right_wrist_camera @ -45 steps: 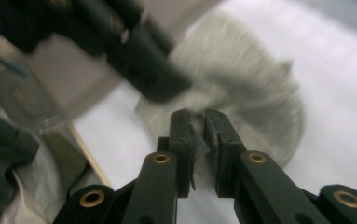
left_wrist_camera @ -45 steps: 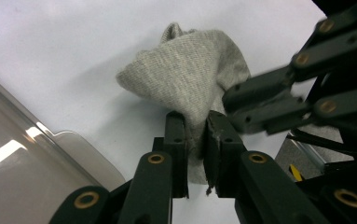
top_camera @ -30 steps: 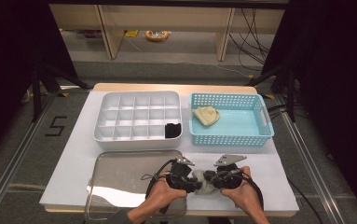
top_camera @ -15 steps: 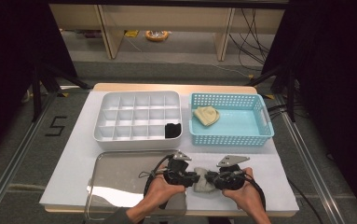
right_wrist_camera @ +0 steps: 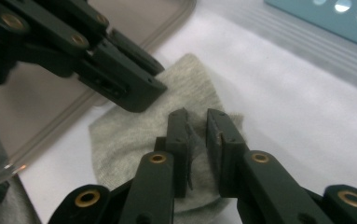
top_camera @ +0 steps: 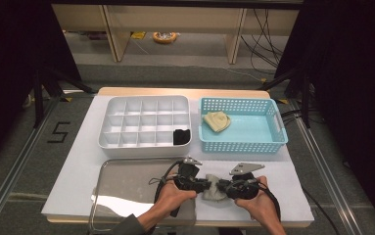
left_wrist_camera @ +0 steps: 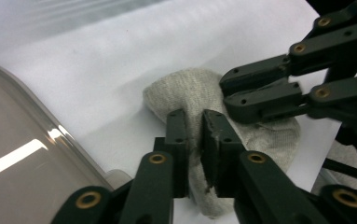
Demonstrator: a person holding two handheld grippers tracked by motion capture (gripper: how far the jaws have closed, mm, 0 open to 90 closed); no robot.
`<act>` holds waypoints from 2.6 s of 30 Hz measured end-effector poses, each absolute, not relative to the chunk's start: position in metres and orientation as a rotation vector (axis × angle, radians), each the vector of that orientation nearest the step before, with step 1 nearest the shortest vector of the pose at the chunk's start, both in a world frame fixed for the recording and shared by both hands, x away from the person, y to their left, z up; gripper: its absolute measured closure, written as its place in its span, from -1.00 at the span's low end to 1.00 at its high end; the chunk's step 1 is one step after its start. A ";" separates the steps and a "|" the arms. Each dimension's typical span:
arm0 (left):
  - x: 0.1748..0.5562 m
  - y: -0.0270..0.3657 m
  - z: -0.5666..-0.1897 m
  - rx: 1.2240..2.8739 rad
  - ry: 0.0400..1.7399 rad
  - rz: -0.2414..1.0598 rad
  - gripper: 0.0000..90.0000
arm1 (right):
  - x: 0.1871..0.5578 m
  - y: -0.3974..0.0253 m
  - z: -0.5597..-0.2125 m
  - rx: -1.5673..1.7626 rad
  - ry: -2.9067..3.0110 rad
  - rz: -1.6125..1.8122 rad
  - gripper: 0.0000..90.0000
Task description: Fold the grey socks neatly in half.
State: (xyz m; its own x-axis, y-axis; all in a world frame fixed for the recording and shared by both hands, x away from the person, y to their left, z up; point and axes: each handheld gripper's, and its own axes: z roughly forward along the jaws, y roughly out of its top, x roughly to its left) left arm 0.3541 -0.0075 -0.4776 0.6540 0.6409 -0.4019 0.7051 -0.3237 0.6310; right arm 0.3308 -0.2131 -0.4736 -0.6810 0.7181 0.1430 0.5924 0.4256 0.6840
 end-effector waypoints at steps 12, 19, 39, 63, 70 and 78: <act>0.349 -0.006 -0.474 2.038 1.043 -0.081 0.82 | 0.304 -0.202 -0.467 1.116 2.603 1.154 0.80; 0.345 -0.005 -0.469 2.043 1.014 -0.070 0.82 | 0.307 -0.204 -0.468 1.087 2.582 1.103 0.79; 0.338 -0.016 -0.465 2.054 0.982 -0.046 0.72 | 0.317 -0.222 -0.476 1.187 2.519 1.108 0.81; 0.308 -0.047 -0.461 2.131 0.774 0.226 0.80 | 0.322 -0.230 -0.478 1.234 2.539 1.109 0.82; 0.305 -0.056 -0.467 2.158 0.728 0.263 0.80 | 0.323 -0.239 -0.478 1.284 2.535 1.128 0.81; 0.302 -0.064 -0.473 2.183 0.695 0.269 0.80 | 0.327 -0.261 -0.449 1.292 2.459 1.243 0.68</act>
